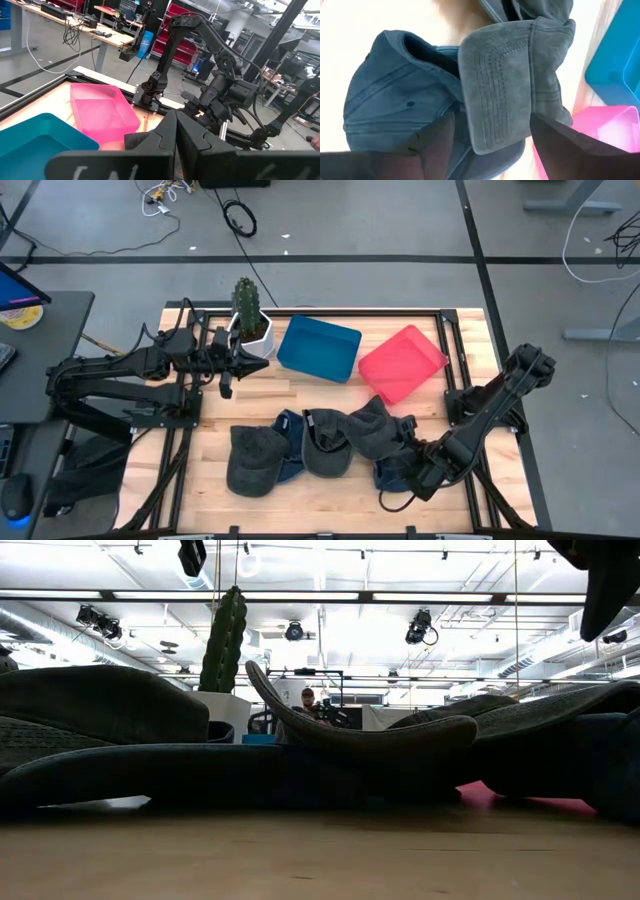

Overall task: Pick & Place hat
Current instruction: Put the right black cap into the blue bin

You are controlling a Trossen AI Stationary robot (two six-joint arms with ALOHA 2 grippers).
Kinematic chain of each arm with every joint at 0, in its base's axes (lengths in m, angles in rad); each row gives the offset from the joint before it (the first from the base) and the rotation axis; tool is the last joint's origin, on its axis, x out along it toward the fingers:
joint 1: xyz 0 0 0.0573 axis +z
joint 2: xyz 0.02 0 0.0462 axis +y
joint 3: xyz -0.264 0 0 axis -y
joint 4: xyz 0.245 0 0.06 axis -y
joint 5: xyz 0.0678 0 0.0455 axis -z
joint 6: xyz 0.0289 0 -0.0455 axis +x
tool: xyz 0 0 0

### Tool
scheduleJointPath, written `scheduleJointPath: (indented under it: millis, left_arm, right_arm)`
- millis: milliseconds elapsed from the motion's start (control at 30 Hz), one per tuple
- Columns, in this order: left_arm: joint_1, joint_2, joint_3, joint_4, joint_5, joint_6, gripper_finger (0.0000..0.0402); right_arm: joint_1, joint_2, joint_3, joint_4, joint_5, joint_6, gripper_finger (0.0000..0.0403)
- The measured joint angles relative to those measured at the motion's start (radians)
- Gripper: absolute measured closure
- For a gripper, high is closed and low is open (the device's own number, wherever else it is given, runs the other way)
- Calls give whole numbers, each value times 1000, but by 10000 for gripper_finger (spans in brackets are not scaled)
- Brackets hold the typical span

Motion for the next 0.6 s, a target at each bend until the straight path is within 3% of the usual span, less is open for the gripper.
scheduleJointPath:
  millis: [600]
  left_arm:
    - [0,0,0,0,0,0,392]
  right_arm:
    - [4,6,-179,152,-9,-2,140]
